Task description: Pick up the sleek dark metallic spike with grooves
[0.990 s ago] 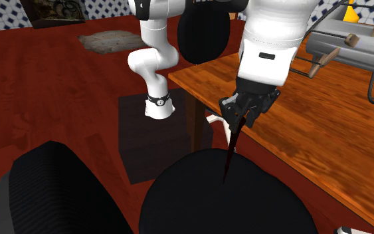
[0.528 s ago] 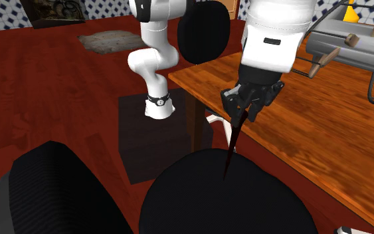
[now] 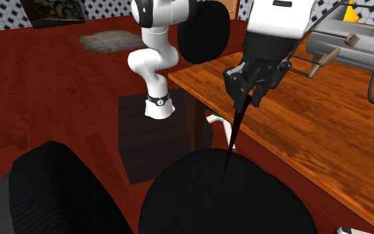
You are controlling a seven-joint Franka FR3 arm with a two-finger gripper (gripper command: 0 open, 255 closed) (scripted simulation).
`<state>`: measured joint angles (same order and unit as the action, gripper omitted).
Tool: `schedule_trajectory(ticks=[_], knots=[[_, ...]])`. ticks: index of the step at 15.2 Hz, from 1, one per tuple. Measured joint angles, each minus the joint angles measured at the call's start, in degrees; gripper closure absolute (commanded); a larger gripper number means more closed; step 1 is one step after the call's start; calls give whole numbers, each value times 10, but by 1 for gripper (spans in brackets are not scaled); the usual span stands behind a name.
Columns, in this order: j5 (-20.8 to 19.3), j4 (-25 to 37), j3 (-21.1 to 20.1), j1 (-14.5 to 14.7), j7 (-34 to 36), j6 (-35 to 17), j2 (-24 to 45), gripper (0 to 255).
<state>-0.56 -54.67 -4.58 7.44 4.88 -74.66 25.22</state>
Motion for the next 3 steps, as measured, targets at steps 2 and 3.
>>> schedule_trajectory(ticks=[2,3], knots=[[-1,42,0,2,1,27,16,255],[-2,58,0,2,1,35,22,255]])
